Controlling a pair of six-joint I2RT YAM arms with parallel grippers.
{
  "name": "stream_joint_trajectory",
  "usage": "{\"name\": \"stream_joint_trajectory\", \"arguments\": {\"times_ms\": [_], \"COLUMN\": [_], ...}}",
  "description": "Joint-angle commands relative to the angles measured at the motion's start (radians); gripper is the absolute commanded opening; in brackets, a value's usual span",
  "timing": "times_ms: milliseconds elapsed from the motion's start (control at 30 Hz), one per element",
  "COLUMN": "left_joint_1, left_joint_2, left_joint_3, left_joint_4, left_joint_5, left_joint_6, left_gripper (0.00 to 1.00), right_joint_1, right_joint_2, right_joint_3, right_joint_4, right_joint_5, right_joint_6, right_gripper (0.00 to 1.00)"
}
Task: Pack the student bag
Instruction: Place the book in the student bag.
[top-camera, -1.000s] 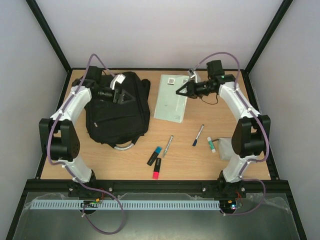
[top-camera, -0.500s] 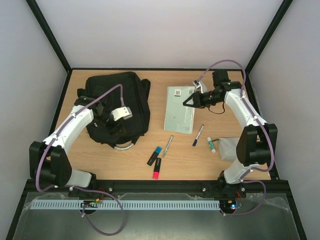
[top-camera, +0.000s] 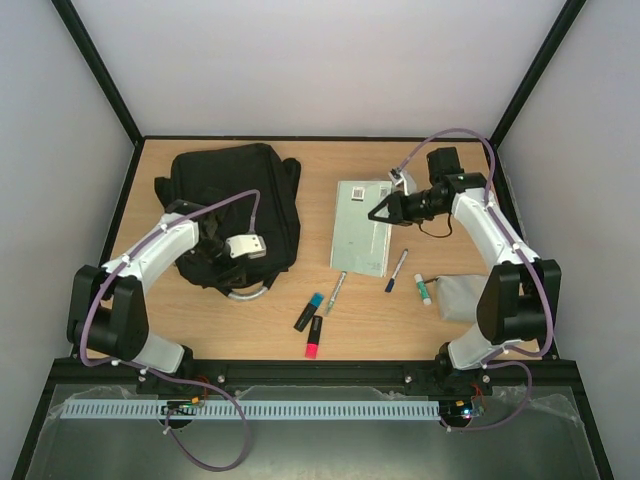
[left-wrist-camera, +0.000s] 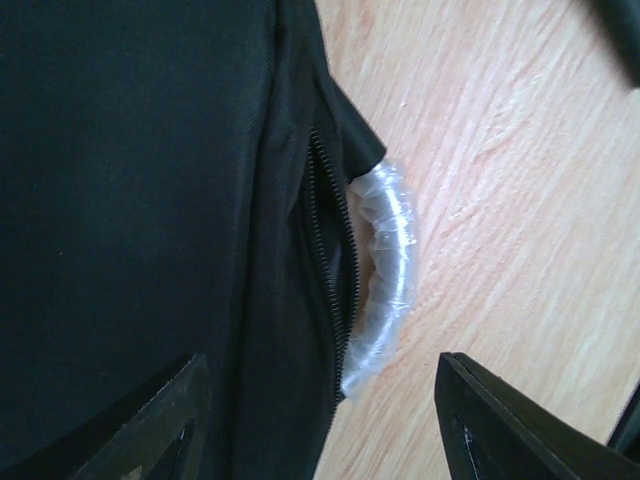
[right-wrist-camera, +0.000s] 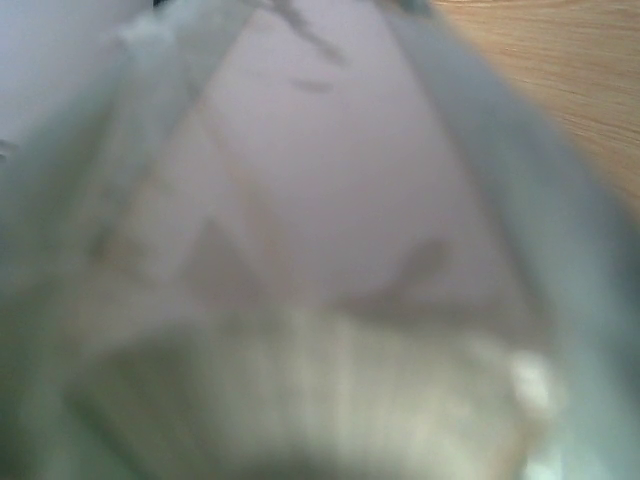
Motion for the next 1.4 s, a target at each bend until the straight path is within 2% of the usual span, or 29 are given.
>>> {"name": "stream_joint_trajectory", "arguments": {"times_ms": [0,167,467,667,733,800,1033,1167,1367], "left_joint_1": [0.001,0.001,-0.009,-0.028,-0.035,-0.04,-0.043,-0.044,-0.047], "left_joint_2": [0.002,0.01,0.057,0.081,0.093,0.112,0.179,0.21,0.223], "left_joint_3": [-0.035,-0.068,-0.067,-0.06,-0.054,-0.039,0.101,0.244,0.42], "left_joint_4": [0.056,0.158,0.207,0.247,0.252,0.247,0.208,0.164,0.086], "left_joint_5": [-0.077,-0.131,-0.083,-0.09,-0.098,-0.094,-0.018,0.028,0.078], "left_joint_6": [0.019,0.008,-0.001,-0.008,-0.005,-0.002,-0.024,-0.051,-0.069], "left_gripper": [0.64,0.61,0.5,0.47,0.42,0.33,0.1,0.06,0.02], "right_joint_1": [0.0,0.0,0.0,0.0,-0.001,0.0,-0.001,0.0,0.001], "right_joint_2": [-0.056,-0.056,-0.061,-0.067,-0.07,-0.074,-0.091,-0.092,-0.066], "right_joint_3": [-0.015,-0.017,-0.036,-0.037,-0.04,-0.051,-0.088,-0.083,-0.126], "right_joint_4": [0.03,0.03,0.028,0.021,0.019,0.017,-0.011,-0.005,0.014], "right_joint_5": [-0.066,-0.061,-0.044,-0.038,-0.034,-0.035,-0.016,-0.012,-0.107], "right_joint_6": [0.019,0.02,0.009,0.007,0.005,0.001,-0.043,-0.044,0.019], "right_gripper": [0.01,0.01,0.01,0.01,0.01,0.01,0.01,0.01,0.01]}}
